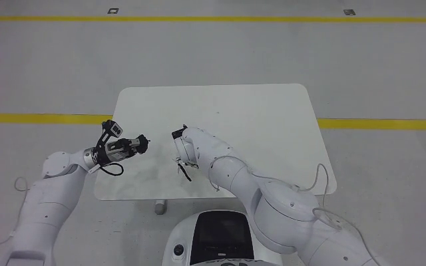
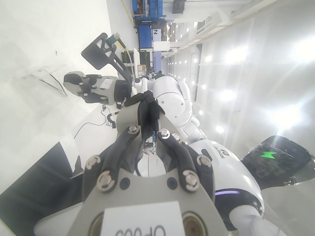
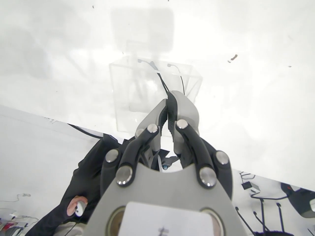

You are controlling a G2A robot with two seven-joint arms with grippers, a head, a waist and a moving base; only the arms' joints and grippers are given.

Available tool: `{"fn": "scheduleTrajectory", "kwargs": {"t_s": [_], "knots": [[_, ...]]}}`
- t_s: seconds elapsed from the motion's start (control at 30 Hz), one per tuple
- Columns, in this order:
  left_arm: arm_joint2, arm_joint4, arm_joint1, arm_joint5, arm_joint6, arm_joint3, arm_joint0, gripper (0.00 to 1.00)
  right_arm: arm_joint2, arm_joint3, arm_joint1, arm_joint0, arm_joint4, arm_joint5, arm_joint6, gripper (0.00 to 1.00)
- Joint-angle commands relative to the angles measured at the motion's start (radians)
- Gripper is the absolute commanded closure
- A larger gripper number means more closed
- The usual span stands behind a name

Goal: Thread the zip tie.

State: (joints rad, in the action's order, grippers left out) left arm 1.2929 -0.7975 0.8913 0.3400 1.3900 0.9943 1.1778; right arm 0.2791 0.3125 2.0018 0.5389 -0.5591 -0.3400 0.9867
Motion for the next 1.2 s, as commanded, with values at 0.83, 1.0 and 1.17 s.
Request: {"fn": "scheduleTrajectory", "kwargs": {"t_s": [0.83, 1.0, 1.17], "knots": [[0.000, 0.000, 0.000, 0.000, 0.000, 0.000, 0.000, 1.00, 0.004, 0.000, -0.006, 0.047, -0.007, 0.000, -0.047, 0.90], [0.000, 0.000, 0.000, 0.000, 0.000, 0.000, 0.000, 1.00, 0.003, -0.003, -0.005, 0.050, -0.016, 0.000, -0.056, 0.87], [0.000, 0.000, 0.000, 0.000, 0.000, 0.000, 0.000, 1.00, -0.001, -0.007, -0.004, 0.052, -0.033, 0.000, -0.065, 0.85]]}}
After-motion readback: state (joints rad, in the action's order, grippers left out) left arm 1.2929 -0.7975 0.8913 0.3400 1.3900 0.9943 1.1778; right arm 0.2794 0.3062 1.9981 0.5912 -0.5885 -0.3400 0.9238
